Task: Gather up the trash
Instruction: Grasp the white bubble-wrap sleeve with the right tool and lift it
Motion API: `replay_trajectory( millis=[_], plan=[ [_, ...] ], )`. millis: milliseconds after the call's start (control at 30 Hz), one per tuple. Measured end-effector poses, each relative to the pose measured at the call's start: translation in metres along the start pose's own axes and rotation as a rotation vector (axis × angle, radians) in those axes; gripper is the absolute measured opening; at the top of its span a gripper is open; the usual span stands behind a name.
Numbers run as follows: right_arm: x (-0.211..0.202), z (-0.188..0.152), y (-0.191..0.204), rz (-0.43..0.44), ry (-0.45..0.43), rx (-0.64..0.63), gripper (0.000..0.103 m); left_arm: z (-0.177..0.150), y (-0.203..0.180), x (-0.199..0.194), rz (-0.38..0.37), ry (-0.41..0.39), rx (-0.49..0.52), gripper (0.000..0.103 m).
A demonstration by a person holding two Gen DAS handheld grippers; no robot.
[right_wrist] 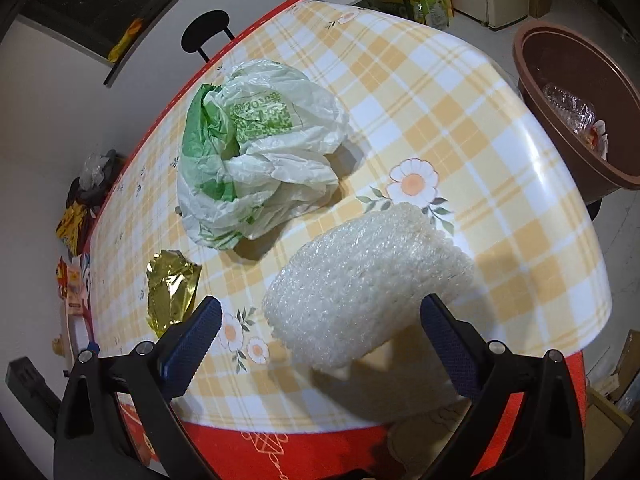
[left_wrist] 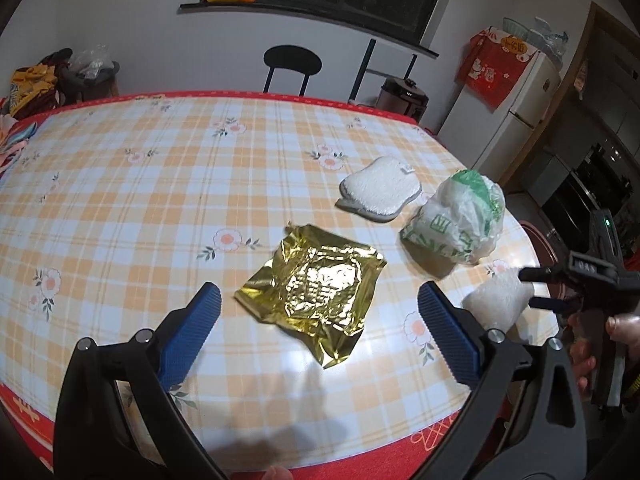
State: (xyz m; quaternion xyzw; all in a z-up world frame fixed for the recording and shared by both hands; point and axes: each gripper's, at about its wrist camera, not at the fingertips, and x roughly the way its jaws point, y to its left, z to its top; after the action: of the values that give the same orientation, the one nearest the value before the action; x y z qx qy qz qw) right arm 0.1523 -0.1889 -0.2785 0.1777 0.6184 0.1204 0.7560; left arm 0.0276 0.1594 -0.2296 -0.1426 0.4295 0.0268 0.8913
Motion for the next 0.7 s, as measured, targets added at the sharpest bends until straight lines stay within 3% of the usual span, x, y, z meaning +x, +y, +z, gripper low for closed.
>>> replay_trajectory(
  millis=[233,333,467,700],
  plan=[
    [0.020,0.017,0.002,-0.077,-0.003,0.068,0.098,-0.007,0.010,0.005,-0.036,0.036,-0.032,0.097],
    [0.029,0.018,0.005,-0.124,0.001,0.035,0.097,-0.010,0.014,0.006,-0.040,0.042,-0.042,0.097],
    [0.031,0.015,0.010,-0.192,-0.004,-0.032,0.081,-0.010,0.018,0.007,-0.047,0.047,-0.052,0.096],
    [0.019,0.006,0.018,-0.185,-0.022,-0.168,0.058,-0.012,0.016,0.012,-0.060,0.058,-0.048,0.088]
  ],
)
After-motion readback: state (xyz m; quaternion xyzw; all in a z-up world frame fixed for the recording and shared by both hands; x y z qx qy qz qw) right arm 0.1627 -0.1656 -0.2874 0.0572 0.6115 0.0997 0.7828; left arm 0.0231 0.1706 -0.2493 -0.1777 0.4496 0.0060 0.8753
